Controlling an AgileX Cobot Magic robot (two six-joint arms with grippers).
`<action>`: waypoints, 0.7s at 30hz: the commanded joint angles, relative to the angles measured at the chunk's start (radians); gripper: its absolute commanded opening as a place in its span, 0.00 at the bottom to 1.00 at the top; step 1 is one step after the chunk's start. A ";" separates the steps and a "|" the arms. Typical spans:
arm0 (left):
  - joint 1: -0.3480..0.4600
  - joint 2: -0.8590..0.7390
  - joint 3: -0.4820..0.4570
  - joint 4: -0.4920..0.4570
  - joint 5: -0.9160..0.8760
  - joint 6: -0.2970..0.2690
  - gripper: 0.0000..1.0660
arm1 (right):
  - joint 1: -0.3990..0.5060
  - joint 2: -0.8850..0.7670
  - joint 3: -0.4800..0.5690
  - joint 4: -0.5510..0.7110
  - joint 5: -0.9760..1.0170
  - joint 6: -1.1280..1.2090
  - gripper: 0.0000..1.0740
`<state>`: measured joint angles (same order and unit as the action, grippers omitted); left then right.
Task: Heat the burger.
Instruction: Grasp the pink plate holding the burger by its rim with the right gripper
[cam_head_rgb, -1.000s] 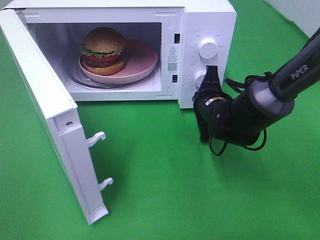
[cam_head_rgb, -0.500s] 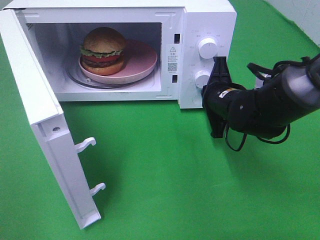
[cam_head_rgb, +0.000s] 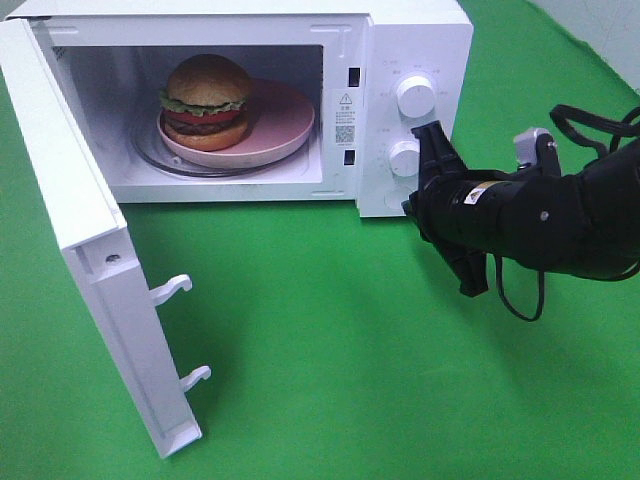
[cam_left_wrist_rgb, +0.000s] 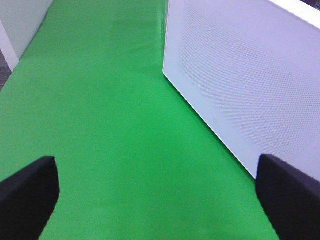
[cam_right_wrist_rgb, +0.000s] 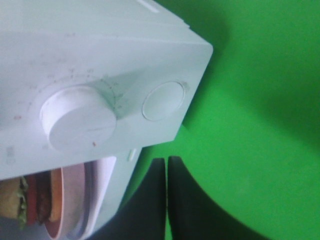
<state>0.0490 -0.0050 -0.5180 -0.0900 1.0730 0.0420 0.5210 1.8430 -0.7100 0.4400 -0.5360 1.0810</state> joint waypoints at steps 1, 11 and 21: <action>0.004 -0.005 0.003 0.002 -0.004 -0.003 0.94 | -0.004 -0.062 0.003 -0.023 0.115 -0.206 0.00; 0.004 -0.005 0.003 0.002 -0.004 -0.003 0.94 | -0.004 -0.162 0.001 -0.023 0.332 -0.633 0.01; 0.004 -0.005 0.003 0.002 -0.004 -0.003 0.94 | -0.004 -0.234 0.001 -0.023 0.649 -1.009 0.02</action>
<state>0.0490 -0.0050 -0.5180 -0.0900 1.0730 0.0420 0.5210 1.6330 -0.7080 0.4280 0.0210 0.1840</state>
